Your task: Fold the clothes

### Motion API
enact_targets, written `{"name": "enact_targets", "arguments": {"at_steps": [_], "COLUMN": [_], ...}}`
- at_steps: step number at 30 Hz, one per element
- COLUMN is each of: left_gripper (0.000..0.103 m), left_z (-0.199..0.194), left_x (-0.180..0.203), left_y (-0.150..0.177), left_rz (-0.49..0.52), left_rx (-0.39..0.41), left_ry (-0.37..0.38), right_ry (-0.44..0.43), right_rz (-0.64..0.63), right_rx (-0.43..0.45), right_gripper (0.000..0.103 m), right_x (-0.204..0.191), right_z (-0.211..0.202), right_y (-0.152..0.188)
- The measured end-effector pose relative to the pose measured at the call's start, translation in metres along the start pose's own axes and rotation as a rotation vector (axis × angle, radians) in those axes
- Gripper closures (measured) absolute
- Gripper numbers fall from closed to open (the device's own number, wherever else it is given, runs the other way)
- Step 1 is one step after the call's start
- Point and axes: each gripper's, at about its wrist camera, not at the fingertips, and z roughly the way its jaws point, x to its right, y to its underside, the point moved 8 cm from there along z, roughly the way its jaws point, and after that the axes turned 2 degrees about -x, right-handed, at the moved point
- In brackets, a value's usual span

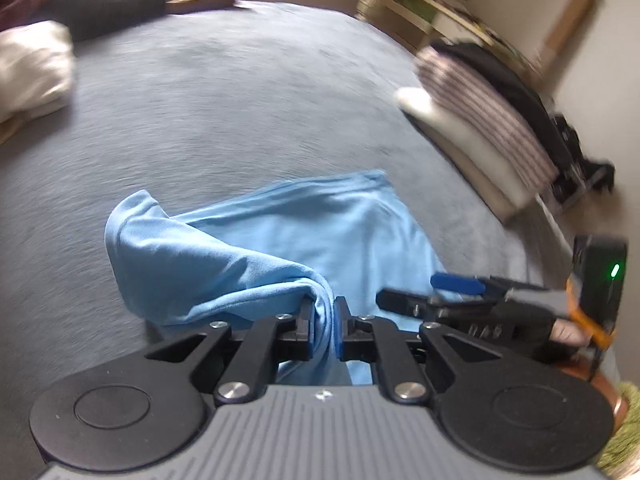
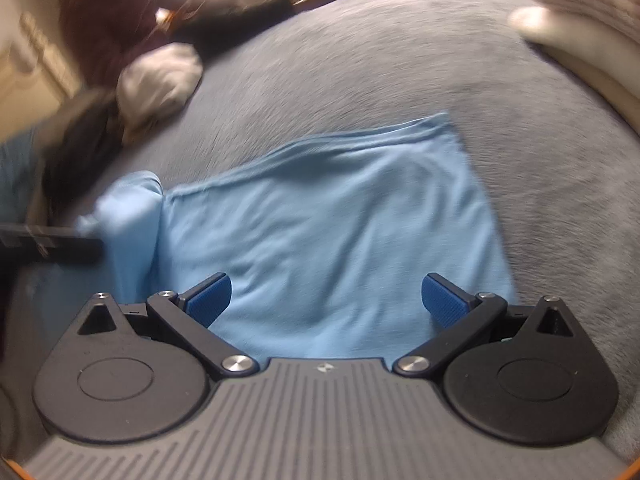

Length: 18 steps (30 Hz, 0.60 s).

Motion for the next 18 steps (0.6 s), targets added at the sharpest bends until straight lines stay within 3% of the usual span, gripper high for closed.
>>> {"name": "enact_targets", "arguments": {"at_steps": [5,9,11,13,18], "left_gripper": [0.093,0.091,0.077,0.050,0.031], "left_z": [0.058,0.081,0.088,0.088,0.063], "left_x": [0.040,0.050,0.052,0.056,0.066], "left_y": [0.016,0.025,0.027,0.026,0.012], "left_rz": [0.129,0.169,0.160,0.146,0.115], "left_rx": [-0.057,-0.083,-0.095,-0.093,-0.014], "left_ry": [-0.015,-0.040,-0.039,-0.010,0.046], "right_ry": [-0.028,-0.020,-0.030,-0.035,-0.042], "right_rz": [0.165,0.191,0.204,0.216,0.241], "right_rx": [0.032,0.049,0.053,0.054,0.054], "right_gripper": [0.001,0.001,0.001,0.001,0.001], "right_x": [0.040,0.057,0.063,0.068,0.071], "right_z": [-0.022,-0.028,-0.028,-0.027,-0.023], "right_y": [-0.006,-0.006,-0.006,-0.006,-0.007]}}
